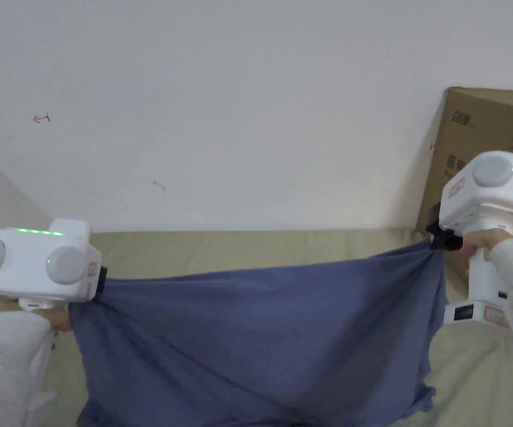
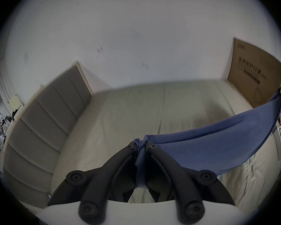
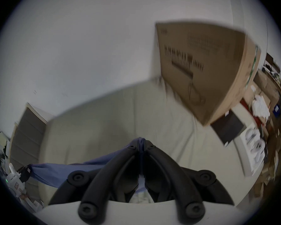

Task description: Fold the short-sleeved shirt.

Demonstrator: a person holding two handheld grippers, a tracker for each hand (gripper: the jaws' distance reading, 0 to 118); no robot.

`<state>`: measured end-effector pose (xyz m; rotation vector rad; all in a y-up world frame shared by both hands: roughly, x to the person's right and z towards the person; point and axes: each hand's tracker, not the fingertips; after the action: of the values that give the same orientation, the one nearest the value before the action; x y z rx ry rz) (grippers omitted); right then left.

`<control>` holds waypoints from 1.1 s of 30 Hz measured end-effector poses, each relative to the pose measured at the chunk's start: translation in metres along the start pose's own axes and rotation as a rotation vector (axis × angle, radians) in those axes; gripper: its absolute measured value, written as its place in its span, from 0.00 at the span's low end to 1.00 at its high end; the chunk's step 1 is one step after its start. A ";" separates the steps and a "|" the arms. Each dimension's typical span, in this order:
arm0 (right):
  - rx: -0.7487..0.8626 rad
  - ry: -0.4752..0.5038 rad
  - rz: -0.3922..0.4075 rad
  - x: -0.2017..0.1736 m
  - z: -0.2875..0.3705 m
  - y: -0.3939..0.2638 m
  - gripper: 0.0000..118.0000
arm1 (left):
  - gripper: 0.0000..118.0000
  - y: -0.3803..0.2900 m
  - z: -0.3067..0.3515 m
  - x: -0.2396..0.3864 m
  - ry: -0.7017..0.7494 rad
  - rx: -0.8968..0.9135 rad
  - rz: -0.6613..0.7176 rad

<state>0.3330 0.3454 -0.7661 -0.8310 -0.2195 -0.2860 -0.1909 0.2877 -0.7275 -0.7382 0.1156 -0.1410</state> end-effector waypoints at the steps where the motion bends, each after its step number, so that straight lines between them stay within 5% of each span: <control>1: -0.053 -0.018 -0.008 0.006 -0.025 -0.020 0.03 | 0.07 -0.018 -0.017 0.004 -0.014 -0.042 0.009; 5: -0.255 -0.037 -0.063 0.036 -0.091 -0.094 0.03 | 0.07 -0.083 -0.056 0.014 -0.042 -0.176 0.027; 9: -0.291 -0.054 -0.015 0.059 -0.092 -0.146 0.03 | 0.07 -0.132 -0.054 0.007 -0.061 -0.201 0.033; 16: -0.246 0.045 0.055 0.101 0.018 -0.213 0.03 | 0.07 -0.201 0.045 -0.027 -0.124 -0.111 0.120; 23: -0.317 0.070 0.005 0.164 0.126 -0.343 0.03 | 0.07 -0.313 0.150 -0.051 -0.174 -0.154 0.116; 29: -0.404 0.025 0.053 0.183 0.158 -0.423 0.03 | 0.07 -0.384 0.193 -0.049 -0.146 -0.220 0.058; 33: -0.391 0.035 -0.015 0.194 0.156 -0.435 0.03 | 0.07 -0.400 0.200 -0.058 -0.162 -0.214 0.130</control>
<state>0.3573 0.1526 -0.3041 -1.2105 -0.1386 -0.3639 -0.2522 0.1378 -0.3069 -0.9500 0.0236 0.0568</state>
